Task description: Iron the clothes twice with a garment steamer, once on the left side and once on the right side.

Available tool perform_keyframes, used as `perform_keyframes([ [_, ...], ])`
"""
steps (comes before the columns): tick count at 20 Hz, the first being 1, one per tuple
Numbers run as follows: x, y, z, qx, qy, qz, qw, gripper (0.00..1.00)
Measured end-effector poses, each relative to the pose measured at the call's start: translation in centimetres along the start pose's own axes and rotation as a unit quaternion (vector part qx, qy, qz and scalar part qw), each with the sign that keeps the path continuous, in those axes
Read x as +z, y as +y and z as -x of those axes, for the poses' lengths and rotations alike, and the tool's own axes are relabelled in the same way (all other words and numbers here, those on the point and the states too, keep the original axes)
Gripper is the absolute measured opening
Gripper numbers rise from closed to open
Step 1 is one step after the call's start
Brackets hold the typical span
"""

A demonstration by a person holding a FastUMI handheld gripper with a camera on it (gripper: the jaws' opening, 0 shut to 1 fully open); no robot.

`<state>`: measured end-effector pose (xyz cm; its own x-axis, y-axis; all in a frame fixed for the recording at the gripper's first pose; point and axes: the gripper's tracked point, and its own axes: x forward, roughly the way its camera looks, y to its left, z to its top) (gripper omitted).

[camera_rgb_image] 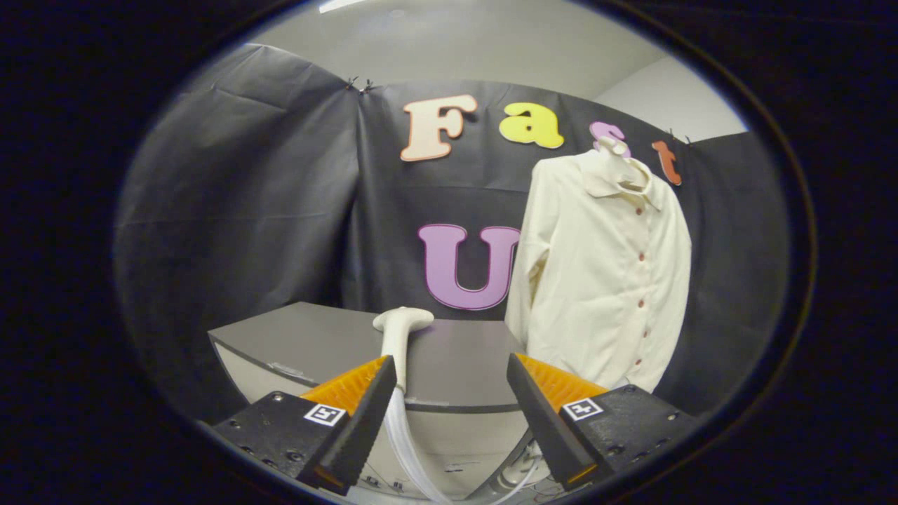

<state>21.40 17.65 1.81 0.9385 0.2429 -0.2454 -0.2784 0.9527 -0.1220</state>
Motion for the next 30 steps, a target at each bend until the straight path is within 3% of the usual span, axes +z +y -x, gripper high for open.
perform_keyframes([
  [5,-1.3,2.5,-7.2,0.025,0.074,0.027,0.997,0.97],
  [9,-2.1,3.9,-11.4,0.034,0.117,0.000,0.993,0.97],
  [16,-5.9,7.6,-14.4,0.066,0.213,0.008,0.975,0.96],
  [18,-6.0,8.4,-15.2,0.069,0.217,0.005,0.974,0.89],
  [21,-6.8,7.4,-15.4,0.041,0.237,0.013,0.971,0.67],
  [24,-6.7,7.7,-15.5,0.059,0.234,-0.009,0.970,0.46],
  [30,-5.0,8.1,-14.8,0.112,0.189,-0.080,0.972,0.44],
])
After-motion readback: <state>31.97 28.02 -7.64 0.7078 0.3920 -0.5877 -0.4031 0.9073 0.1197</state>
